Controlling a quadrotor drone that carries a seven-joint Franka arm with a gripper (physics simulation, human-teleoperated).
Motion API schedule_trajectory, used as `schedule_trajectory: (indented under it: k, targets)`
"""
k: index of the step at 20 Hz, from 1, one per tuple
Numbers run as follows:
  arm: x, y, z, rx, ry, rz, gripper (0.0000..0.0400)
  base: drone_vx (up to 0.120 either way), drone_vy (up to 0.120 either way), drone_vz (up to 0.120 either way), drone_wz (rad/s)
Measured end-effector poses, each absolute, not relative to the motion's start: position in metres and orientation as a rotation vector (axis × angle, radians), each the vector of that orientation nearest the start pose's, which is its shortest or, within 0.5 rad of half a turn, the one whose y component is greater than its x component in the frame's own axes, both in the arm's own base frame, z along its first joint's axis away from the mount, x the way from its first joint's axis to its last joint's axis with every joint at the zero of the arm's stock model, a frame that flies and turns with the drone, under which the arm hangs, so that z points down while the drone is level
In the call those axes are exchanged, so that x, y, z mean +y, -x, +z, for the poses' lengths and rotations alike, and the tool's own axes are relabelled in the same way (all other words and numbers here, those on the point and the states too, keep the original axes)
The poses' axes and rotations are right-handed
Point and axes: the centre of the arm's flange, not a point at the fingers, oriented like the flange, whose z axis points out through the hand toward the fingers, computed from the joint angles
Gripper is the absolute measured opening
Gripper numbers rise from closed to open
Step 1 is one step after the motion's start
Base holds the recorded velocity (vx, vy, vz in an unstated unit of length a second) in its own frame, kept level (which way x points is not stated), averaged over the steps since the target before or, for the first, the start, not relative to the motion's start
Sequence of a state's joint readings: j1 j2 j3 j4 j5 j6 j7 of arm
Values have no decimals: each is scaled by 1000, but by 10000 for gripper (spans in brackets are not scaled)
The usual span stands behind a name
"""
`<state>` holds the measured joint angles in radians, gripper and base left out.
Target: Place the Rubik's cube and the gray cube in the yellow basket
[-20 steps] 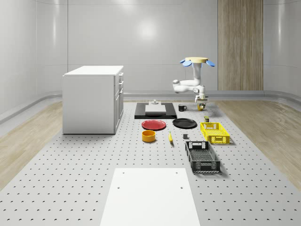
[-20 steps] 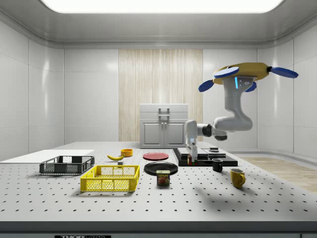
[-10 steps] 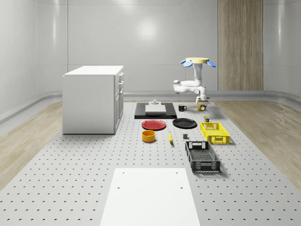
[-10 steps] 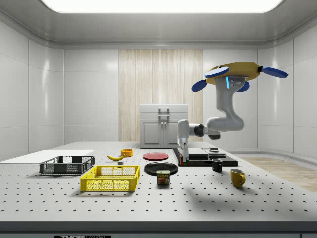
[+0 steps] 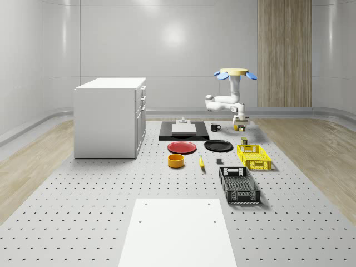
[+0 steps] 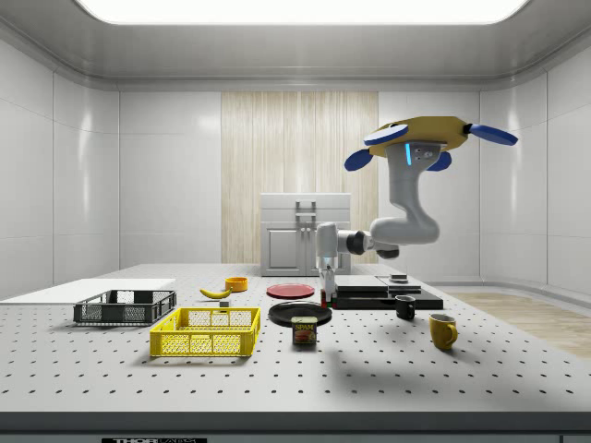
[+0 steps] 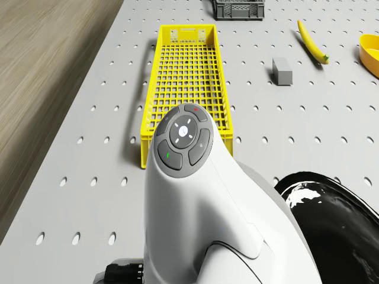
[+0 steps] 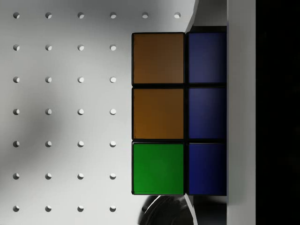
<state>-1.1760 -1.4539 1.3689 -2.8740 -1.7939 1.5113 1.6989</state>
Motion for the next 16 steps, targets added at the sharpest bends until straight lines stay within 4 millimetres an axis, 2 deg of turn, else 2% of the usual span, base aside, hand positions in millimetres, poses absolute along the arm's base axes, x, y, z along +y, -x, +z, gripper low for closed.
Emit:
schedule_trajectory:
  k: [16]
  targets:
    - [-6,-307,489,-2,-1,785,325,120,0,0,0]
